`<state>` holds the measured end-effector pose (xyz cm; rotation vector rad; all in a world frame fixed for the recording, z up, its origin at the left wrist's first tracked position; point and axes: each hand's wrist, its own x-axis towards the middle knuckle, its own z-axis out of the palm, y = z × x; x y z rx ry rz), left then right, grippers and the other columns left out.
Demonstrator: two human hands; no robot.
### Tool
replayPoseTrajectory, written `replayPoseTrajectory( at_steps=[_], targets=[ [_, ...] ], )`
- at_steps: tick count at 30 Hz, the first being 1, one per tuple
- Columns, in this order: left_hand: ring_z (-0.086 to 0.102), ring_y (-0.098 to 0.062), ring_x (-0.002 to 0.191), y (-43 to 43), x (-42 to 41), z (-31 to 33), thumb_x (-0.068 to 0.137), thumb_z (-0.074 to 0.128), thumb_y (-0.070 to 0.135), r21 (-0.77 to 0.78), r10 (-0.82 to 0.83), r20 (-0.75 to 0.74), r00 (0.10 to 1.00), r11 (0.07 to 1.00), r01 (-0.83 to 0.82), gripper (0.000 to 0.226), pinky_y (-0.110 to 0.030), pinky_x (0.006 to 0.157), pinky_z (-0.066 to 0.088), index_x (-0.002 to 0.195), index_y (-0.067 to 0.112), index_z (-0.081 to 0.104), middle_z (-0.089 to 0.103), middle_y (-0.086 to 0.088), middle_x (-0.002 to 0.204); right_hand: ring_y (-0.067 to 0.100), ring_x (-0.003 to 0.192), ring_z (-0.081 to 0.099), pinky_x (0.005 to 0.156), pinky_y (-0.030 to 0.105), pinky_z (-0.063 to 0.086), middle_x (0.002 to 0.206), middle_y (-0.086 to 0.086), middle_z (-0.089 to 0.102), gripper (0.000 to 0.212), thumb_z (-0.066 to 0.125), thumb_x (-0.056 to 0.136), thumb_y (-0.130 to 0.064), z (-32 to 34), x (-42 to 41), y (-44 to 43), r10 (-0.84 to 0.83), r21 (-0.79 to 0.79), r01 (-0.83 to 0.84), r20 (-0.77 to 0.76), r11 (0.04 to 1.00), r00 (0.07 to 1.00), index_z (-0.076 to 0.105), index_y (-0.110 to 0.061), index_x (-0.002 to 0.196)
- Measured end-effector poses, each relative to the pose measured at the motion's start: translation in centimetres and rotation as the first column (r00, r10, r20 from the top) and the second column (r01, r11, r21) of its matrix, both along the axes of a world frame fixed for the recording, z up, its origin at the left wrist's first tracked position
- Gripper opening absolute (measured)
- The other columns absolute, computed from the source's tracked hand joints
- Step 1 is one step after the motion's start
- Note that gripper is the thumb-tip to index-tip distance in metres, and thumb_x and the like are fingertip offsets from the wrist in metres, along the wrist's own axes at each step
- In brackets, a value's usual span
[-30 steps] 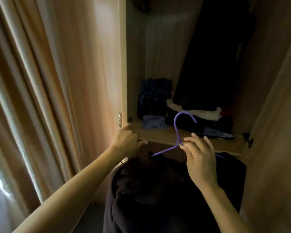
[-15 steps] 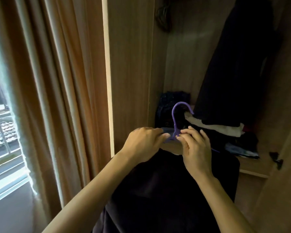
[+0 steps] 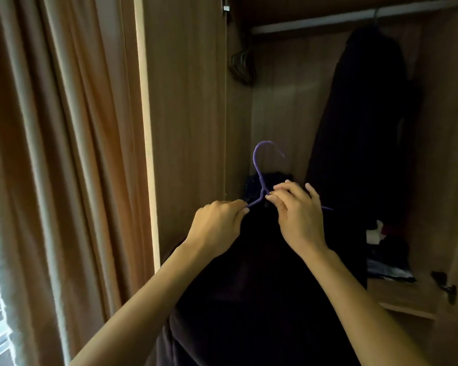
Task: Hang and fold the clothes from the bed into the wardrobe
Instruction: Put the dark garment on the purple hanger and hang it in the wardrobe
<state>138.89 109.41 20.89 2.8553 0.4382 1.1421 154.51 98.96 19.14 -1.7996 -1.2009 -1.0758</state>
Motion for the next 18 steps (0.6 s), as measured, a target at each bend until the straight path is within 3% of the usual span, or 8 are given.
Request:
replayPoseTrajectory(
  at_steps=[5,10,18],
  targets=[
    [0.063,-0.028,0.085,0.1,4.7,2.7,0.1,0.039,0.027,0.043,0.104,0.038,0.994,0.993,-0.106,0.026,-0.039,0.07,0.049,0.106,0.019,0.063,0.068,-0.001,0.095,0.018,0.104,0.06,0.105,0.05,0.034,0.106,-0.002,0.066,0.017,0.056,0.093,-0.023,3.1,4.6,1.4,0.012,0.006,-0.012,0.0,1.0,1.0,0.072,-0.02,0.099],
    [0.062,-0.026,0.087,-0.1,9.6,5.3,0.101,0.039,0.024,0.077,0.212,0.016,0.977,0.974,-0.213,0.023,-0.028,0.063,0.032,0.109,0.017,0.059,0.066,-0.002,0.101,0.016,0.096,0.06,0.1,0.043,0.038,0.105,-0.002,0.065,0.025,0.047,0.097,-0.029,5.6,8.8,2.6,0.062,0.012,-0.061,-0.077,0.998,0.995,0.07,-0.02,0.103],
    [0.062,-0.032,0.085,1.3,15.9,9.4,0.099,0.041,0.018,0.178,0.349,0.03,0.937,0.92,-0.349,0.017,-0.033,0.061,0.034,0.1,0.013,0.057,0.066,-0.008,0.096,0.013,0.095,0.06,0.089,0.036,0.046,0.104,-0.004,0.065,0.029,0.043,0.099,-0.031,9.0,14.1,2.8,0.215,0.056,-0.212,-0.046,0.976,0.976,0.067,-0.019,0.108]
  ],
)
